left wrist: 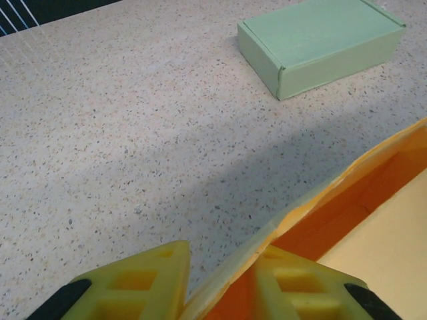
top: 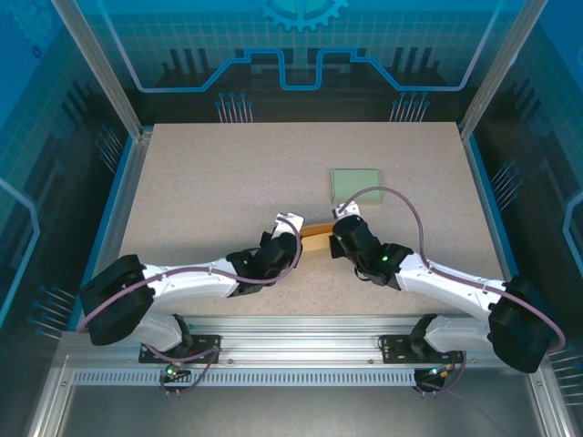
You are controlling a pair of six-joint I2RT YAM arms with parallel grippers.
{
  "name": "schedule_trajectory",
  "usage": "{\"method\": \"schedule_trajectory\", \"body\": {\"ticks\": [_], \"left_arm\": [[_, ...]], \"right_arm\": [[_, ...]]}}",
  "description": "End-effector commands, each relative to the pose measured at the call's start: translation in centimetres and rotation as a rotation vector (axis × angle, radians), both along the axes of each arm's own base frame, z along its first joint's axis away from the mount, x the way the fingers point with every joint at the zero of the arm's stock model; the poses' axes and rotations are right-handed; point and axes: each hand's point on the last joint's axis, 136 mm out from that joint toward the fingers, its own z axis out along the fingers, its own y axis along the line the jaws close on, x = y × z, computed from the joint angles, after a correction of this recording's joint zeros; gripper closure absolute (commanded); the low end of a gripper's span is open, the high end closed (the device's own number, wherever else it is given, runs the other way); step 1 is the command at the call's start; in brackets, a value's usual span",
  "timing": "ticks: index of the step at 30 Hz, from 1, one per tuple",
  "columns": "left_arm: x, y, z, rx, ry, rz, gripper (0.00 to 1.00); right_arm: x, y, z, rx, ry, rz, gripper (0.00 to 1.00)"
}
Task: Fold the paper box
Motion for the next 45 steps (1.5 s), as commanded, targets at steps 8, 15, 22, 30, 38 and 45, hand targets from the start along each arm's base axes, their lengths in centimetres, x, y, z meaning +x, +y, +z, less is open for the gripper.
{"method": "schedule_trajectory", "body": {"ticks": [8,15,22,30,38,45], "left_arm": [[1.5,-0.6,0.6,-0.139,-0.035,0.106,0.68],[1.2,0.3,0.0,-0.134,-0.028,0.125,0.68],[0.9,0.5,0.2,-0.178,-0.038,0.121,0.51],[0.4,-1.1,2.8,-0.332,-0.064,0.037,0.22],[-0.7,-1.7,6.3,-0.434,-0.072,-0.045,0.1],[-1.1,0.8,6.2,-0.354,-0.051,0.021,0.32]], "right_arm": [[0.1,-0.1,-0.9,0.028,-0.012,-0.029,1.0],[-0.2,-0.7,-2.1,0.027,-0.006,-0.036,1.0],[-0.5,-1.1,-3.3,0.015,0.01,-0.044,1.0],[-0.6,-1.7,-4.0,0.002,0.014,-0.062,1.0],[-0.5,-1.9,-4.0,0.004,0.012,-0.073,1.0],[-0.6,-2.1,-4.0,0.008,0.011,-0.076,1.0]]}}
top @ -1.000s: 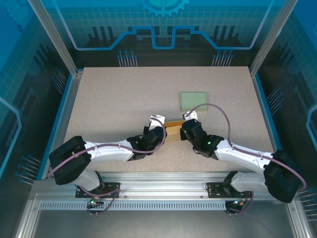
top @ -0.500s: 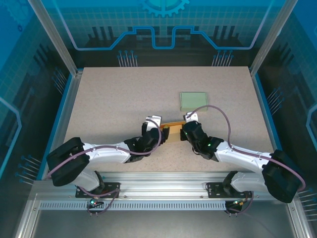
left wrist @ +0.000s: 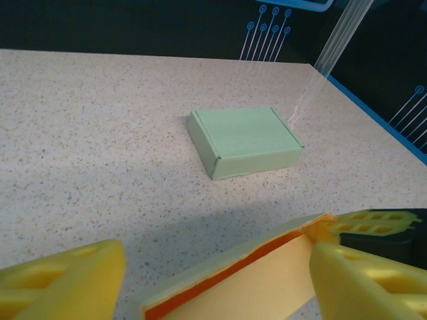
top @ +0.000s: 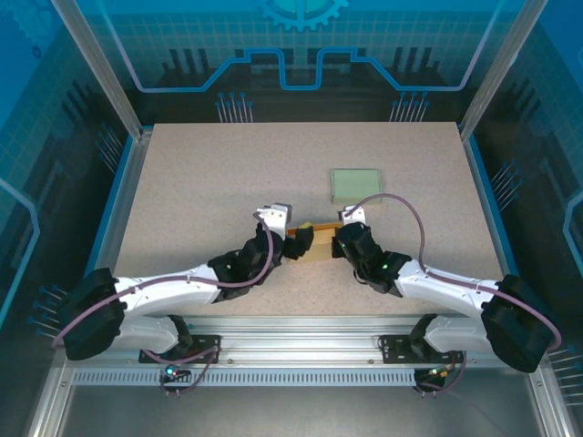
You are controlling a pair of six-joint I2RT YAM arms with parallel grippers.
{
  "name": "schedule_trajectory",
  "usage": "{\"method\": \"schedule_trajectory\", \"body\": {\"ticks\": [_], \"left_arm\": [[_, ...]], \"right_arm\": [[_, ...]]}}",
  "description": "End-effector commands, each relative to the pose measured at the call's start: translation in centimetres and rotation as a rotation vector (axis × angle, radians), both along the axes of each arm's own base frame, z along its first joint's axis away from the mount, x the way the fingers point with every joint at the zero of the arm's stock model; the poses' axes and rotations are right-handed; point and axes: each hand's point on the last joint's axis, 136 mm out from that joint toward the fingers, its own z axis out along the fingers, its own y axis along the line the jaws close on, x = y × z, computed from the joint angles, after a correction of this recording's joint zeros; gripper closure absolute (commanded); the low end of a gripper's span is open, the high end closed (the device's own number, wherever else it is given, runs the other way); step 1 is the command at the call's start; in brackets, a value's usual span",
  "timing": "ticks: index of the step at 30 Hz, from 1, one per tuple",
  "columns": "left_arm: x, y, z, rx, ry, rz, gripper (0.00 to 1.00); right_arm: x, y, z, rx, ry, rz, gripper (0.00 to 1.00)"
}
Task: Fold the paper box
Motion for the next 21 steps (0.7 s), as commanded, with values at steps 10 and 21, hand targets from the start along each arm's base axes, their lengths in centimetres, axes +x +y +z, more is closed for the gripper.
{"method": "schedule_trajectory", "body": {"ticks": [10,21], "left_arm": [[-1.4,3.8,-2.4,0.142,0.151,0.048,0.71],[-0.3,1.4,-3.3,0.127,0.198,-0.031,0.71]], "right_arm": [[-1.3,-1.2,-2.5,-0.052,0.078,-0.006,1.0],[-1.3,-1.3,-2.3,-0.049,0.077,-0.007,1.0]]}}
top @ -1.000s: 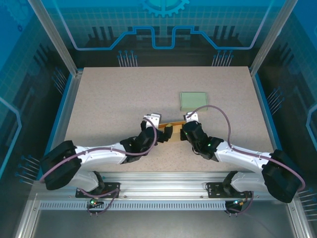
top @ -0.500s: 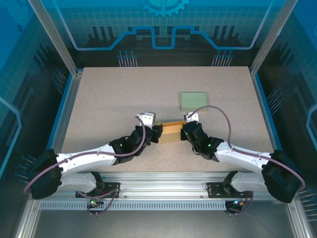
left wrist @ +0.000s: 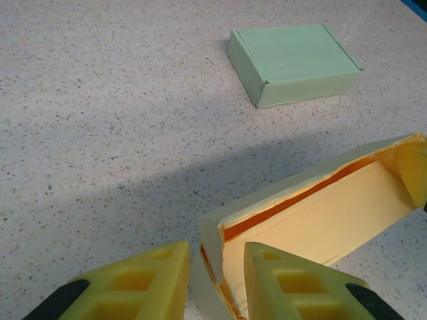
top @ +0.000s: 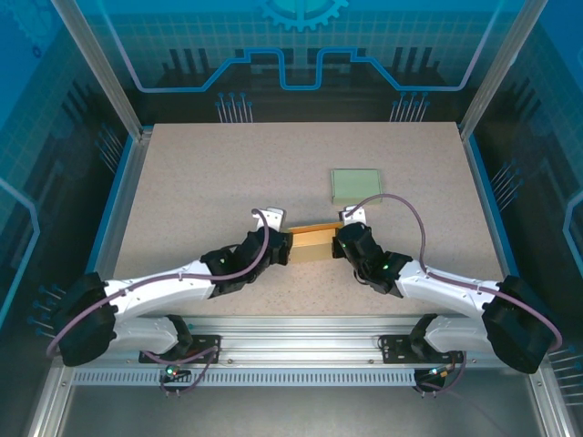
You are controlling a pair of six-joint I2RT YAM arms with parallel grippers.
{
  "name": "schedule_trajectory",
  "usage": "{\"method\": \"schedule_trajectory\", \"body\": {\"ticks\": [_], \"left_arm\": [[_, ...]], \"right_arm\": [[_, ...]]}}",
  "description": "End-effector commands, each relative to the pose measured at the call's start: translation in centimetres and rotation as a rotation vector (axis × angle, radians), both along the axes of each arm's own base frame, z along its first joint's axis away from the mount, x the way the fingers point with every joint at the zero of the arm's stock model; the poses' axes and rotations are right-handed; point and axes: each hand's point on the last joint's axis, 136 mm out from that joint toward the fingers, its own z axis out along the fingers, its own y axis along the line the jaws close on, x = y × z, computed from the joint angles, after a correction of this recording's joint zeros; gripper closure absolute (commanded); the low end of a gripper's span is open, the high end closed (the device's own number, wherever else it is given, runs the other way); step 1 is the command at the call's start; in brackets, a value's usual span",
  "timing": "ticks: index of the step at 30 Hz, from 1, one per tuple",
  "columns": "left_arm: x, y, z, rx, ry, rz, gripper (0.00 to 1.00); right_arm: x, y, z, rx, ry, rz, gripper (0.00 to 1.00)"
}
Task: Fold the paper box
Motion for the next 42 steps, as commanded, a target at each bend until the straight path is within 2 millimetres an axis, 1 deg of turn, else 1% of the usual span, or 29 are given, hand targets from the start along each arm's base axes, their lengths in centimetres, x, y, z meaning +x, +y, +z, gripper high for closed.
{"method": "schedule_trajectory", "body": {"ticks": [1,6,9,10,13,14,18,22,28,36,42], "left_arm": [[0.6,-1.0,0.4,-0.01,0.01,-0.025,0.71],[1.2,-1.6,-0.1,-0.007,0.019,-0.027,0.71],[1.4,-2.1,-0.3,-0.004,0.028,-0.036,0.73],[1.4,-2.2,-0.3,-0.003,0.031,-0.038,0.76],[1.4,-2.3,-0.6,-0.003,0.039,-0.033,0.88],[1.5,-2.3,-0.6,-0.006,0.039,-0.033,0.9],[1.5,-2.3,-0.8,-0.003,0.05,-0.029,0.93],[1.4,-2.3,-0.9,-0.015,0.057,-0.022,1.0],[1.5,-2.9,-0.3,-0.058,0.063,-0.027,1.0],[1.4,-4.4,-0.5,-0.145,0.106,-0.045,1.0],[1.5,-4.5,-0.7,-0.181,0.127,-0.034,1.0]], "right_arm": [[-1.2,-1.2,-2.4,-0.052,0.078,-0.007,1.0],[-1.2,-1.3,-2.4,-0.053,0.08,-0.01,1.0],[-1.3,-1.3,-2.4,-0.052,0.079,-0.009,1.0],[-1.3,-1.3,-2.4,-0.052,0.079,-0.01,1.0],[-1.3,-1.4,-2.4,-0.052,0.077,-0.011,1.0],[-1.3,-1.4,-2.4,-0.053,0.078,-0.011,1.0],[-1.3,-1.3,-2.4,-0.052,0.077,-0.01,1.0],[-1.3,-1.3,-2.4,-0.053,0.078,-0.009,1.0],[-1.3,-1.3,-2.5,-0.054,0.077,-0.008,1.0],[-1.3,-1.1,-3.0,-0.058,0.086,-0.001,1.0],[-1.4,-0.8,-3.6,-0.07,0.094,0.01,1.0]]}}
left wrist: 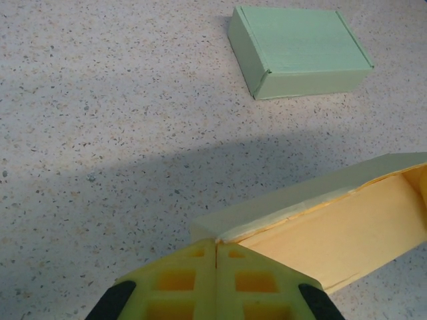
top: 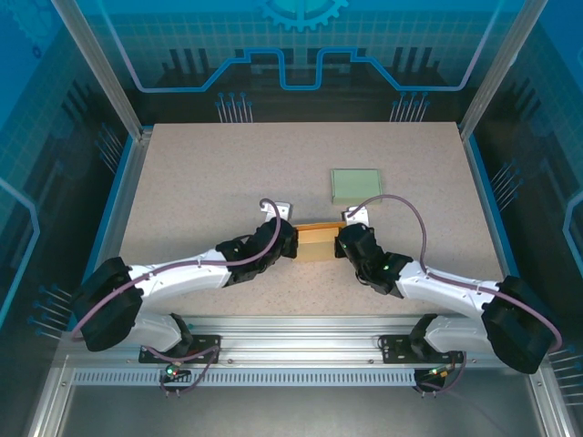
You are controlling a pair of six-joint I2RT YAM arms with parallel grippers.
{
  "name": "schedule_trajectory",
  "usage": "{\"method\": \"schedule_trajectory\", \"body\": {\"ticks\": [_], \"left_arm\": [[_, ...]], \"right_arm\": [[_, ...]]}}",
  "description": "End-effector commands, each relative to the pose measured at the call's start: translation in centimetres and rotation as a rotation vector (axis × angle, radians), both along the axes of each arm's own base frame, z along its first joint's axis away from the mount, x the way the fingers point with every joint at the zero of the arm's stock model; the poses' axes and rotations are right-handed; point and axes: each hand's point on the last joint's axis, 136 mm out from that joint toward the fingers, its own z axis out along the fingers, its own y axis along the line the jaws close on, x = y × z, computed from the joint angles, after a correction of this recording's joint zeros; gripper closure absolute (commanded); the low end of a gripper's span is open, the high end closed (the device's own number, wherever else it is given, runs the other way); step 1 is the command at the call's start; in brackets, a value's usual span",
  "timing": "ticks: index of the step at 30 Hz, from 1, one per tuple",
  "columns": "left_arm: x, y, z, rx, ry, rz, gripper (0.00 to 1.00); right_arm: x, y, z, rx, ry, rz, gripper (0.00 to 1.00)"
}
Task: Fold the paper box
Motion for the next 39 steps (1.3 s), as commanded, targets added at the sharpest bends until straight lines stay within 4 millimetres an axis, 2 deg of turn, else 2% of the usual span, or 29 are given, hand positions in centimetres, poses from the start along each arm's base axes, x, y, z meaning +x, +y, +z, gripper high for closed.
{"method": "schedule_trajectory", "body": {"ticks": [1,7,16,39], "left_arm": [[-0.2,-2.5,1.3,-0.128,0.023,-0.058,1.0],[-0.4,-2.3,1.3,-0.146,0.027,-0.055,1.0],[-1.6,-1.8,-1.6,-0.162,0.087,-0.043,1.0],[-4.5,-2.0,-5.3,-0.091,0.079,-0.084,1.0]], "right_arm": [[-1.5,0.2,-3.4,-0.046,0.108,0.048,1.0],[-1.6,0.6,-4.0,-0.057,0.118,0.055,1.0],[-1.7,0.6,-4.1,-0.063,0.11,0.049,1.0],[-2.5,0.0,-4.0,-0.037,0.055,0.046,1.0]]}}
